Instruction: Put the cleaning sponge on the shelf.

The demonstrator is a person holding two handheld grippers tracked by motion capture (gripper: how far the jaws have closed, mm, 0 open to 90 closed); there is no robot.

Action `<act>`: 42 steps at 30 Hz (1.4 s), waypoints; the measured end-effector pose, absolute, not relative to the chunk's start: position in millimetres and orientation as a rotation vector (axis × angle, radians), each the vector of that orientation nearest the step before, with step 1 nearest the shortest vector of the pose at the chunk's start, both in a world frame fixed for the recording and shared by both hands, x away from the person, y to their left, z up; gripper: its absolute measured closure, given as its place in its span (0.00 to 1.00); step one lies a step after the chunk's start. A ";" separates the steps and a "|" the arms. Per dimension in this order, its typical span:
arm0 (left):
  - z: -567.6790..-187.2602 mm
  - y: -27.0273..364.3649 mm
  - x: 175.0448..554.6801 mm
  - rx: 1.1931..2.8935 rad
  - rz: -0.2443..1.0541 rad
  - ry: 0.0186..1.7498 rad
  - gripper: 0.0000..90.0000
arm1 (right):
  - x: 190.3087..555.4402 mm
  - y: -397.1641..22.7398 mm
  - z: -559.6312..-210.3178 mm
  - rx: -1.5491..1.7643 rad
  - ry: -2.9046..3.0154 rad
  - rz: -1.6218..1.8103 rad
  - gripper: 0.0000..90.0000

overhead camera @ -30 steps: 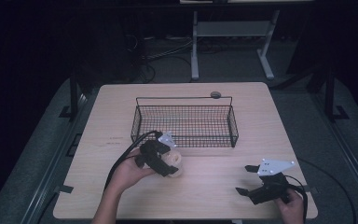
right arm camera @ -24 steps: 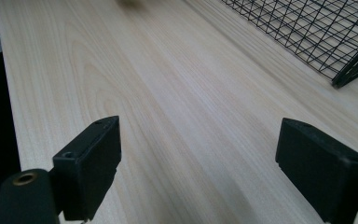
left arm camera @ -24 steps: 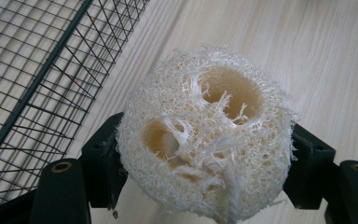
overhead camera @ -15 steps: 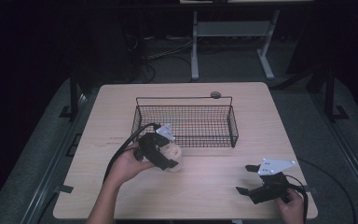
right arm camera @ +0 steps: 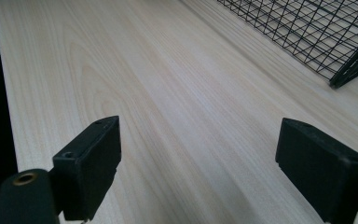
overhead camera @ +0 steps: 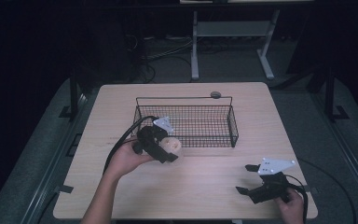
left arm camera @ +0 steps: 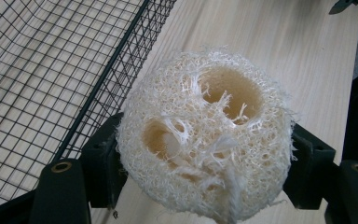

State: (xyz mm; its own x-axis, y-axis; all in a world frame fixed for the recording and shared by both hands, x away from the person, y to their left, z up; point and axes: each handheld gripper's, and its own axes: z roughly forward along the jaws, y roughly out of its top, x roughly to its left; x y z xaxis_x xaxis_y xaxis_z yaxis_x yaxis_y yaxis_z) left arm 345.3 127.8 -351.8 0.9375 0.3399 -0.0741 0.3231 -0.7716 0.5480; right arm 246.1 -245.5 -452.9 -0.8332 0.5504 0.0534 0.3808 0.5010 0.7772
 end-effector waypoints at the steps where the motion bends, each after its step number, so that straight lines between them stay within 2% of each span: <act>1: -351.5 127.9 346.0 2.515 0.041 0.472 0.30 | 246.0 -245.4 -452.8 0.804 2.544 1.241 0.15; 27: -327.5 128.9 369.6 2.508 0.047 0.483 0.30 | 246.3 -245.4 -452.3 0.797 2.541 1.244 0.15; 42: -305.0 114.5 390.2 2.517 0.075 0.448 0.30 | 246.5 -245.0 -452.0 0.788 2.539 1.244 0.15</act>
